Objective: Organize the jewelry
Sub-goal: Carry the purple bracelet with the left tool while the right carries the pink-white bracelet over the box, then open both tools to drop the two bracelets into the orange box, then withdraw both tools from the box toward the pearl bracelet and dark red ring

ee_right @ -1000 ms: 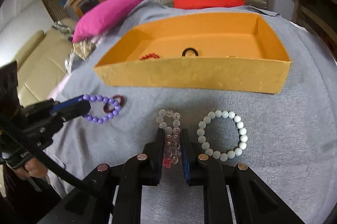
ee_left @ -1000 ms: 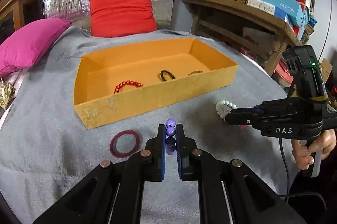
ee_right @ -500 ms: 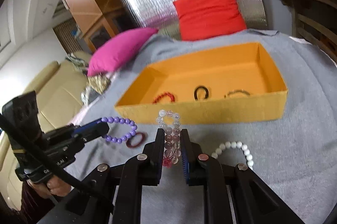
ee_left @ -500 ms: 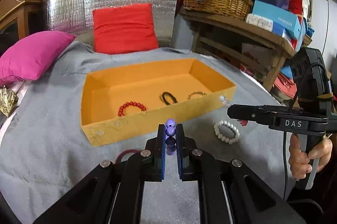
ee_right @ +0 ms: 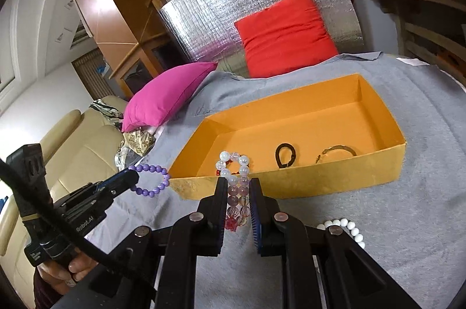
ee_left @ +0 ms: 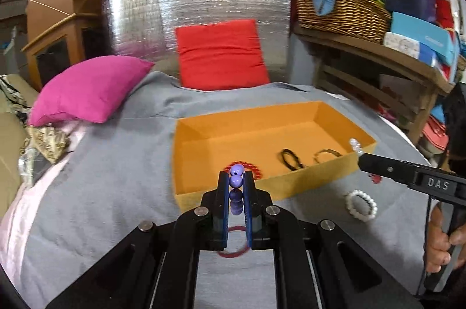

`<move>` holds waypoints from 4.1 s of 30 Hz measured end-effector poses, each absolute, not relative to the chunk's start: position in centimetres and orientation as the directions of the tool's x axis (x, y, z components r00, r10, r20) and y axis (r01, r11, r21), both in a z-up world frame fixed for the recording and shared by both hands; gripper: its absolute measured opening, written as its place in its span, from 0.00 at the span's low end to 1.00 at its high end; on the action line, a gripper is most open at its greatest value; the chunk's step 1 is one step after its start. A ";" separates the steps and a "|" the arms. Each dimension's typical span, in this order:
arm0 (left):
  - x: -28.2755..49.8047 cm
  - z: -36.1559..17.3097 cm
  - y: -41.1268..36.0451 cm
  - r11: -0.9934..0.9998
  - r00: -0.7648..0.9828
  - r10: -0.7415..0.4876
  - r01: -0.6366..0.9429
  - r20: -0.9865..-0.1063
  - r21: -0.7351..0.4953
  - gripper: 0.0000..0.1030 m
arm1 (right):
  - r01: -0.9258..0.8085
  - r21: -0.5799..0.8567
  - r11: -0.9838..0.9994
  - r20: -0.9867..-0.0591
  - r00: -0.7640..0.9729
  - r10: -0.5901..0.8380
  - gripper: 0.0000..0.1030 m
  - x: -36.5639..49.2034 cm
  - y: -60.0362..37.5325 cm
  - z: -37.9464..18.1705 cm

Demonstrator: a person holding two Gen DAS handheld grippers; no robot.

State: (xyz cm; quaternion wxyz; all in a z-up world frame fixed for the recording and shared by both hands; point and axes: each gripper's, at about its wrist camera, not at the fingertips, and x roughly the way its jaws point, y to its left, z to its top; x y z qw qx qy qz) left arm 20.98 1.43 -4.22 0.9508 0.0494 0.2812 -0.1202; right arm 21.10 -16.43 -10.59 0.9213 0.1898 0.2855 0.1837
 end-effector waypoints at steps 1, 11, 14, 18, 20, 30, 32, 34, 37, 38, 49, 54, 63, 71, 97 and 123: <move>21.1 -4.1 1.6 0.970 0.818 -0.184 0.242 -0.545 0.037 0.09 | -0.230 0.453 0.861 -0.454 0.772 0.445 0.16 21.2 -16.3 -10.5; 22.7 -3.2 1.6 0.981 0.835 -0.108 0.177 -0.539 0.079 0.09 | -0.216 0.450 0.867 -0.434 0.795 0.423 0.16 23.3 -16.2 -9.6; 23.5 -3.2 1.4 0.981 0.836 -0.095 0.171 -0.541 0.091 0.09 | -0.210 0.447 0.870 -0.431 0.801 0.415 0.16 24.4 -16.4 -9.2; 24.8 -3.2 1.3 0.982 0.833 -0.077 0.157 -0.548 0.101 0.09 | -0.184 0.447 0.875 -0.437 0.809 0.393 0.16 26.1 -16.9 -8.7; 25.9 -3.3 1.2 0.983 0.831 -0.056 0.143 -0.554 0.117 0.09 | -0.171 0.446 0.879 -0.439 0.814 0.381 0.16 26.8 -17.2 -8.6; 31.4 -4.6 0.5 0.982 0.805 -0.012 0.121 -0.593 0.145 0.09 | -0.087 0.430 0.899 -0.519 0.791 0.325 0.16 31.5 -18.7 -9.0; 32.3 -5.1 0.2 0.981 0.799 -0.009 0.124 -0.602 0.149 0.09 | -0.068 0.420 0.905 -0.541 0.782 0.310 0.16 32.3 -18.9 -9.4; 33.0 -5.5 0.0 0.981 0.791 -0.010 0.127 -0.611 0.149 0.09 | -0.054 0.415 0.908 -0.560 0.771 0.302 0.16 33.1 -19.0 -9.9; 33.8 -6.1 -0.3 0.981 0.779 -0.010 0.131 -0.627 0.146 0.09 | -0.032 0.422 0.906 -0.577 0.761 0.296 0.16 33.9 -19.4 -10.5; 34.1 -6.4 -0.4 0.980 0.776 -0.008 0.132 -0.631 0.150 0.09 | -0.026 0.421 0.907 -0.583 0.758 0.293 0.16 34.1 -19.4 -10.7; 35.5 -8.6 -0.6 0.979 0.734 0.006 0.135 -0.679 0.154 0.09 | 0.027 0.413 0.910 -0.644 0.716 0.271 0.16 36.6 -19.6 -12.8; 35.9 -9.5 -0.3 0.980 0.717 0.017 0.125 -0.697 0.153 0.09 | 0.040 0.411 0.911 -0.663 0.699 0.269 0.16 37.2 -19.4 -13.6; 36.5 -10.9 0.4 0.985 0.675 0.026 0.111 -0.737 0.136 0.09 | 0.061 0.413 0.909 -0.680 0.685 0.263 0.16 37.7 -19.4 -14.7; 36.7 -11.6 0.7 0.987 0.654 0.025 0.103 -0.756 0.122 0.09 | 0.082 0.413 0.907 -0.701 0.664 0.259 0.19 38.3 -19.2 -15.7; 32.6 -9.0 -0.1 0.979 0.706 0.116 0.037 -0.699 0.199 0.55 | 0.057 0.414 0.909 -0.664 0.702 0.259 0.51 35.8 -18.7 -13.7; 22.1 -6.9 0.9 0.975 0.748 0.127 0.025 -0.651 0.219 0.68 | 0.035 0.356 0.934 -0.635 0.742 0.215 0.56 21.5 -19.9 -10.4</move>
